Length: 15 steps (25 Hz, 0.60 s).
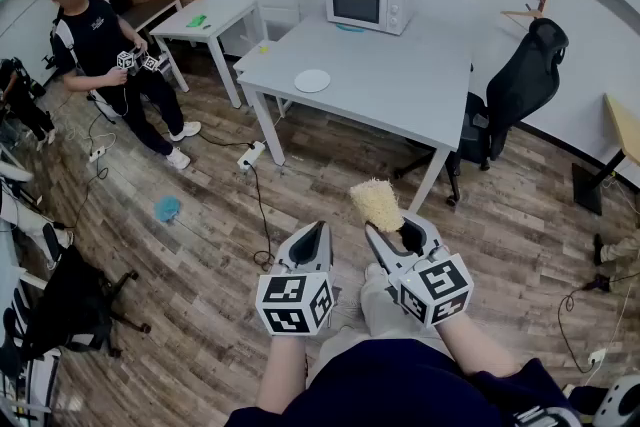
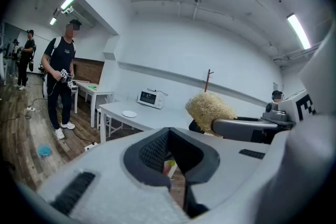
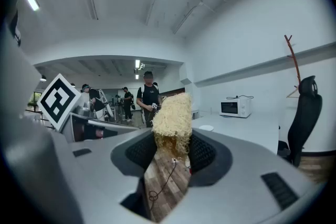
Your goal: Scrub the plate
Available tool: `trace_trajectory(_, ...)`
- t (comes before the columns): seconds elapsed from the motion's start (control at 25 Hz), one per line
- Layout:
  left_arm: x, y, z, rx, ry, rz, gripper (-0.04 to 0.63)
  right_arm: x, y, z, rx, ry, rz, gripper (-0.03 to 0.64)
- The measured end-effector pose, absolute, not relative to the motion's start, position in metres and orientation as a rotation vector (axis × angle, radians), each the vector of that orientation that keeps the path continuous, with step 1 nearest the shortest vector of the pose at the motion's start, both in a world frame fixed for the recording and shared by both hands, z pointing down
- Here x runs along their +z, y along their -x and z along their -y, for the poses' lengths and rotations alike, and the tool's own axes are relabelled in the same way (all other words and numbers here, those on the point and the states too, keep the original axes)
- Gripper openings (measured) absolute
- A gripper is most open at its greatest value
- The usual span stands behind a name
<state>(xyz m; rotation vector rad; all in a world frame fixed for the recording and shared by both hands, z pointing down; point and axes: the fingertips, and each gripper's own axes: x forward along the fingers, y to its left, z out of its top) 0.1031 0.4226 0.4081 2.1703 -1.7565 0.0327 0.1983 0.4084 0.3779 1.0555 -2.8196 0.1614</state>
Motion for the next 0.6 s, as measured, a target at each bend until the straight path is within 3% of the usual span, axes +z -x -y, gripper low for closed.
trace_trajectory(0.6, 0.416, -0.074, -0.392, 0.065, -2.158, 1.783, 0.014, 0.375, -0.169, -0.38, 0.16, -0.991, 2.853, 0.175)
